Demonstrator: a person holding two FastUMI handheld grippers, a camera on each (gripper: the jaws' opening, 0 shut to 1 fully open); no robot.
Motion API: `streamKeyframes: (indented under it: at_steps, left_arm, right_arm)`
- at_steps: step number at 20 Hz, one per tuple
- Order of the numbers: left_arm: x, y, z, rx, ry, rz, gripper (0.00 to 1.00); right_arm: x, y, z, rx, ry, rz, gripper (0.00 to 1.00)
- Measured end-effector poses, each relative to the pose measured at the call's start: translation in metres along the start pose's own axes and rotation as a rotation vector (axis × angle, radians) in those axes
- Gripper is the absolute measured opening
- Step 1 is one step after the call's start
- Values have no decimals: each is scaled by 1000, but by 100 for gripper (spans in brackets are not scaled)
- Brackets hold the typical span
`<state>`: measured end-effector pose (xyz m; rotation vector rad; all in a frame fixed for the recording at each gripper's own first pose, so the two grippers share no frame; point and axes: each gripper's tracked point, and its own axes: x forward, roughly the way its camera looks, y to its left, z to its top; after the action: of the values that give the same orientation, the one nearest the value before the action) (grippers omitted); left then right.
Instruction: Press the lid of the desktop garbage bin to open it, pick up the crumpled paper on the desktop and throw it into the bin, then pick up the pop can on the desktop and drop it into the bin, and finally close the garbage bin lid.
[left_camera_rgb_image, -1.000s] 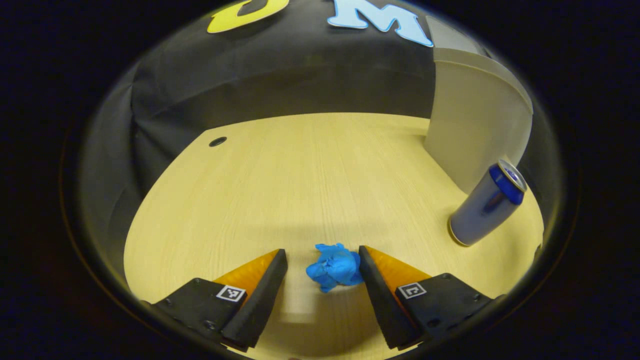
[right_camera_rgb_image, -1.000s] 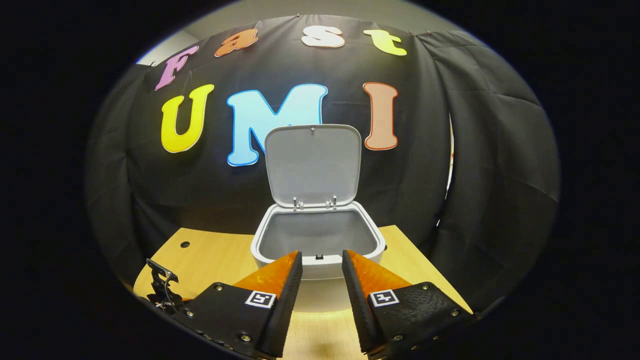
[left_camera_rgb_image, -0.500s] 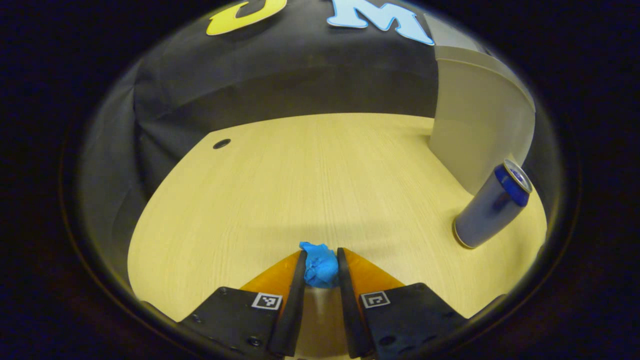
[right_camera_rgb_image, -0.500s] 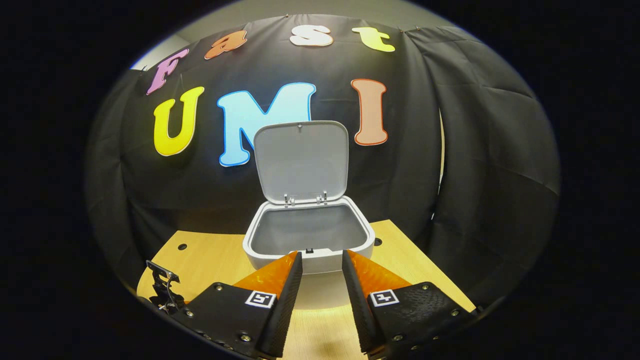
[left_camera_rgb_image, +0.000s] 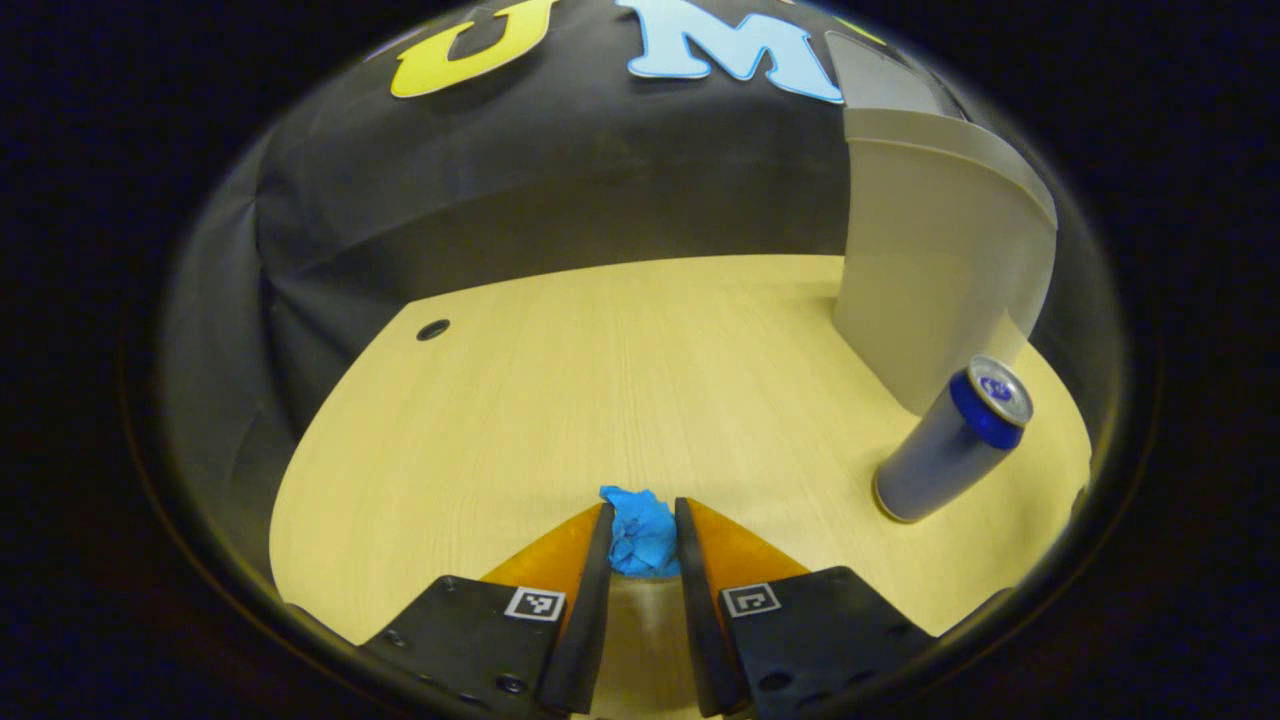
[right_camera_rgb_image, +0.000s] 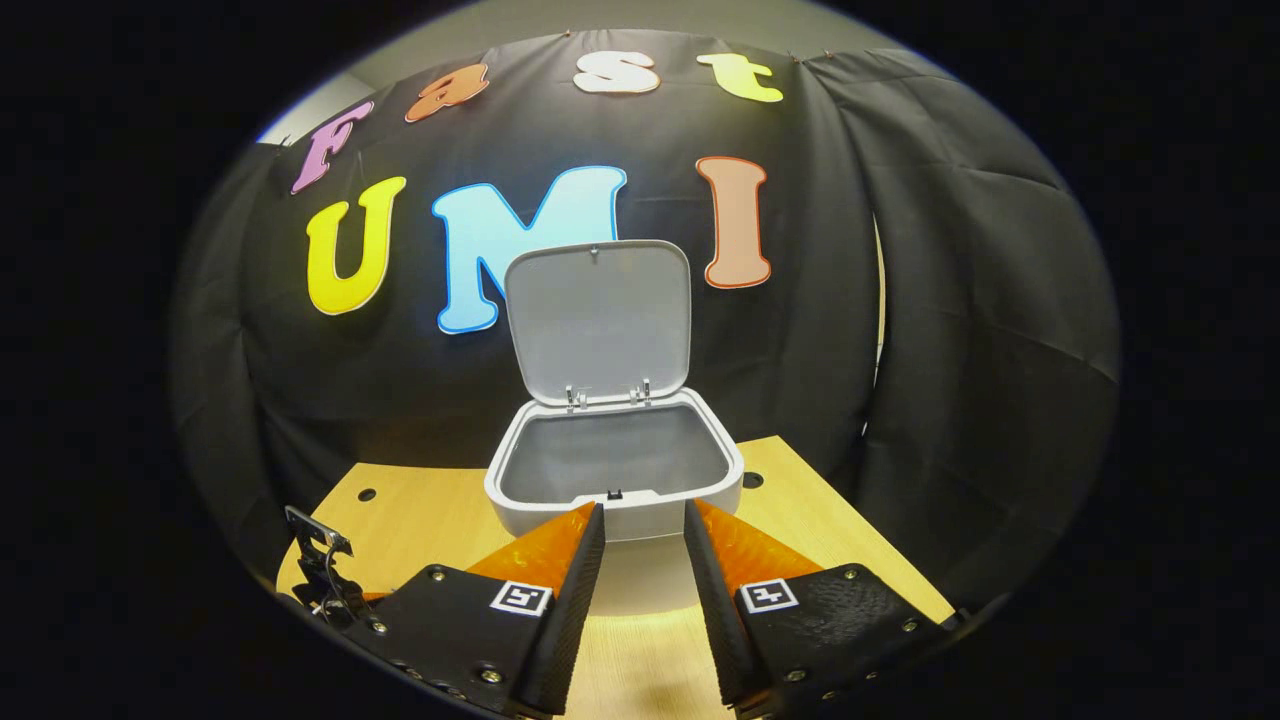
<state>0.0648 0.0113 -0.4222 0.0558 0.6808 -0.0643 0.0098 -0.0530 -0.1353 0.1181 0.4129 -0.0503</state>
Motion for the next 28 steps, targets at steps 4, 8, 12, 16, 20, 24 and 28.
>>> streamKeyframes:
  at_steps: [4,8,12,16,20,24,28]
  left_arm:
    - [-8,-4,37,10,-64,-16,43]
    - [-16,-13,76,27,-126,-39,43]
    - [-28,-33,119,41,-195,-77,40]
    - [-41,-63,161,67,-258,-131,41]
    - [-48,-95,200,70,-309,-179,42]
    - [-55,-124,242,73,-362,-220,45]
    - [-66,-152,282,76,-419,-266,44]
  right_arm:
    - [-4,-1,-10,14,10,4,54]
    - [-7,1,-22,28,25,14,54]
    - [-10,2,-30,37,32,26,54]
    - [-10,1,-37,59,36,30,54]
    - [-13,-5,-43,85,41,22,54]
    - [-18,-16,-52,113,47,2,54]
    - [-21,-31,-57,142,52,-29,54]
